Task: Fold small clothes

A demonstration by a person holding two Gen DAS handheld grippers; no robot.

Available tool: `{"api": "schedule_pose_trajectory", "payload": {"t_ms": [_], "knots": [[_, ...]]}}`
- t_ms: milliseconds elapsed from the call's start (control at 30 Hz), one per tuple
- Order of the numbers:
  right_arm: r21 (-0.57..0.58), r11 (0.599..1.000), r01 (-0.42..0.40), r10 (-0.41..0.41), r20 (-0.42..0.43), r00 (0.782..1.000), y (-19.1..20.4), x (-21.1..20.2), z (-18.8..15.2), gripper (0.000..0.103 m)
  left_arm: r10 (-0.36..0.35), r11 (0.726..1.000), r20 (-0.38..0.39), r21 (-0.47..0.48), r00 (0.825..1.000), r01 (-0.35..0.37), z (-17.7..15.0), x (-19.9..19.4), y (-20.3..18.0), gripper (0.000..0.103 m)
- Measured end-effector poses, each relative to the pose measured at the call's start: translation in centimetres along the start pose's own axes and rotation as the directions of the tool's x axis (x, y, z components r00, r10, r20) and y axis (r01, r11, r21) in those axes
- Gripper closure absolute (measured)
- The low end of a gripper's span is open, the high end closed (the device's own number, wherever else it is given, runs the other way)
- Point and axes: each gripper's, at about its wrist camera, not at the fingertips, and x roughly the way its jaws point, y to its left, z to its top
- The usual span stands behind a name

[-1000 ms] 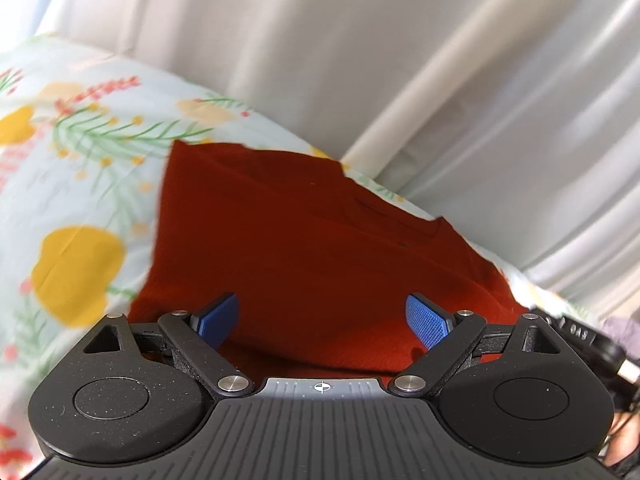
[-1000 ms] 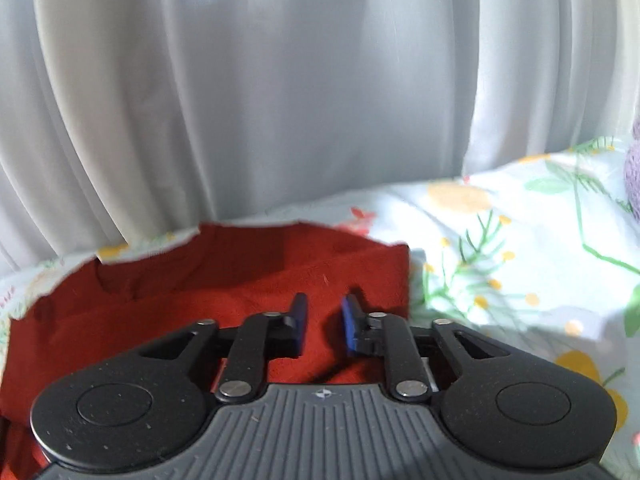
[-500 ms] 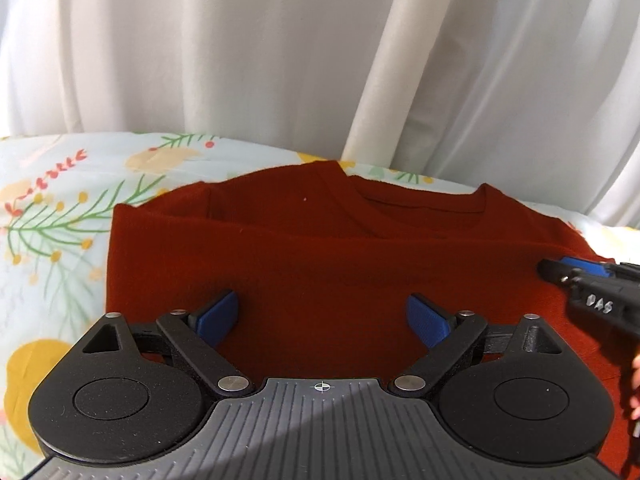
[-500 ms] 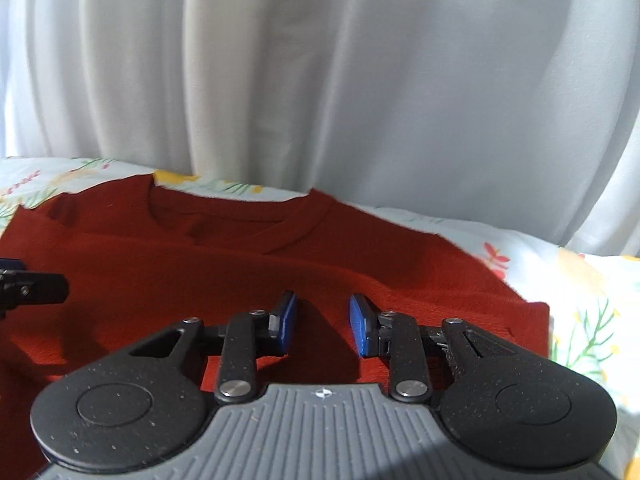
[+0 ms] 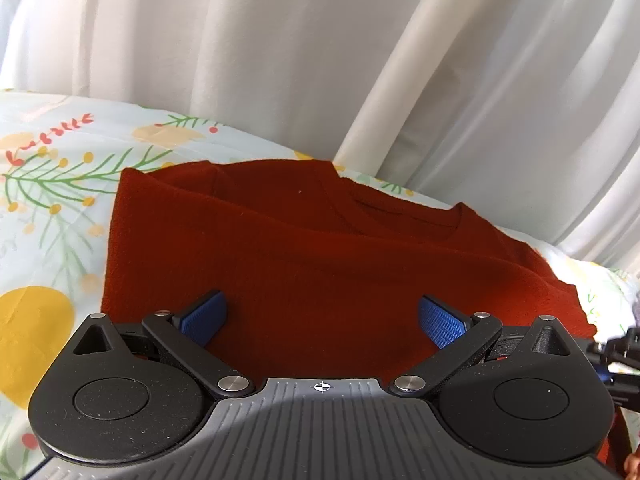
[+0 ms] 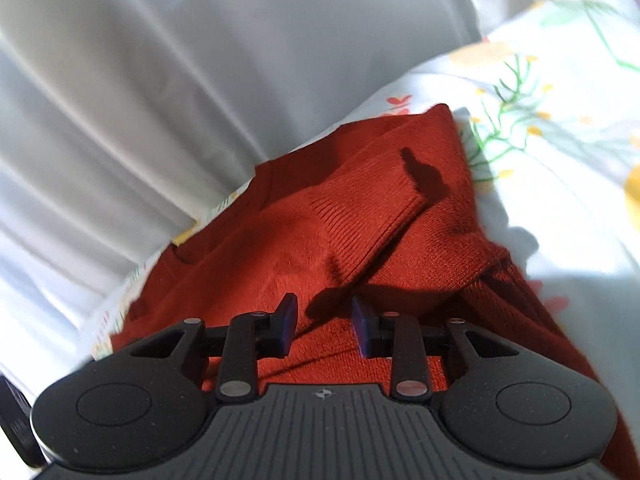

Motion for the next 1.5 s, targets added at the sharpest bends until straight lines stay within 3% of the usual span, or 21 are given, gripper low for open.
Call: {"api": "schedule_pose_trajectory", "payload": {"t_ms": [100, 133, 233, 300, 333, 433, 533, 667, 767, 833, 933, 1067, 1133, 1267, 1333, 1500], "knots": [[0.111, 0.992, -0.057, 0.058, -0.013, 0.998, -0.9, 0.9, 0.7, 0.084, 0.025, 1.0, -0.022, 0.01, 0.999, -0.025, 0.2, -0.3, -0.6, 0.0], [0.138, 0.989, -0.049, 0.053, -0.025, 0.998, -1.1, 1.7, 0.9, 0.097, 0.024, 1.0, -0.032, 0.002, 0.999, -0.024, 0.3, -0.5, -0.7, 0.0], [0.151, 0.987, -0.06, 0.064, -0.019, 0.998, -1.2, 1.4, 1.0, 0.098, -0.005, 0.999, -0.075, -0.044, 0.997, 0.001, 0.6, -1.5, -0.6, 0.0], [0.239, 0.955, -0.177, 0.181, 0.006, 0.983, -2.1, 0.5, 0.7, 0.098, -0.002, 0.998, -0.096, -0.069, 0.995, -0.005, 0.6, -1.9, -0.4, 0.0], [0.255, 0.948, -0.19, 0.194, 0.01, 0.981, -2.4, 0.2, 0.5, 0.098, 0.007, 0.998, -0.104, -0.069, 0.995, -0.014, 0.6, -1.8, -0.3, 0.0], [0.15, 0.987, -0.06, 0.063, -0.015, 0.998, -2.3, -0.2, -0.1, 0.098, 0.04, 0.998, -0.131, -0.042, 0.991, -0.046, 0.2, -1.6, -0.4, 0.0], [0.025, 1.0, -0.006, 0.006, 0.002, 1.0, -0.8, -0.4, -0.4, 0.098, 0.046, 0.998, -0.139, -0.041, 0.989, -0.052, 0.0, -1.7, -0.3, 0.0], [-0.198, 0.975, 0.095, -0.09, 0.035, 0.995, 1.7, -0.3, -1.0, 0.098, 0.057, 0.998, -0.148, -0.029, 0.987, -0.062, -0.3, -1.7, -0.1, 0.0], [-0.276, 0.953, 0.125, -0.11, 0.069, 0.992, 2.0, -0.1, -1.3, 0.097, 0.081, 0.997, -0.14, 0.021, 0.987, -0.079, -0.7, -1.7, -0.1, 0.0], [-0.224, 0.972, 0.072, -0.061, 0.056, 0.997, 0.9, -0.3, -0.9, 0.097, 0.085, 0.996, -0.138, 0.05, 0.987, -0.079, -1.0, -1.7, -0.2, 0.0], [0.007, 1.0, -0.026, 0.025, 0.025, 0.999, -2.0, -0.8, 0.4, 0.095, 0.094, 0.994, -0.125, 0.063, 0.988, -0.086, -1.3, -1.7, -0.3, 0.0], [0.119, 0.992, -0.036, 0.03, 0.049, 0.998, -3.6, -0.8, 1.4, 0.092, 0.105, 0.993, -0.126, 0.069, 0.986, -0.097, -1.3, -1.8, -0.5, 0.0], [0.151, 0.988, -0.04, 0.033, 0.047, 0.998, -4.0, -0.6, 1.6, 0.097, 0.104, 0.993, -0.132, 0.071, 0.986, -0.095, -1.3, -1.9, -0.4, 0.0], [0.12, 0.992, -0.044, 0.039, 0.044, 0.998, -3.9, -1.3, 1.7, 0.099, 0.116, 0.992, -0.14, 0.069, 0.983, -0.108, -1.3, -2.2, 0.0, 0.0], [0.029, 0.998, 0.049, -0.05, 0.046, 0.998, -3.2, -1.1, 1.4, 0.101, 0.127, 0.989, -0.147, 0.088, 0.981, -0.115, -1.3, -2.2, -0.2, 0.0], [-0.192, 0.969, 0.155, -0.148, 0.051, 0.988, -0.6, -0.7, 1.1, 0.101, 0.134, 0.98, -0.16, 0.168, 0.978, -0.106, -2.1, -2.9, -1.0, 0.0]]}}
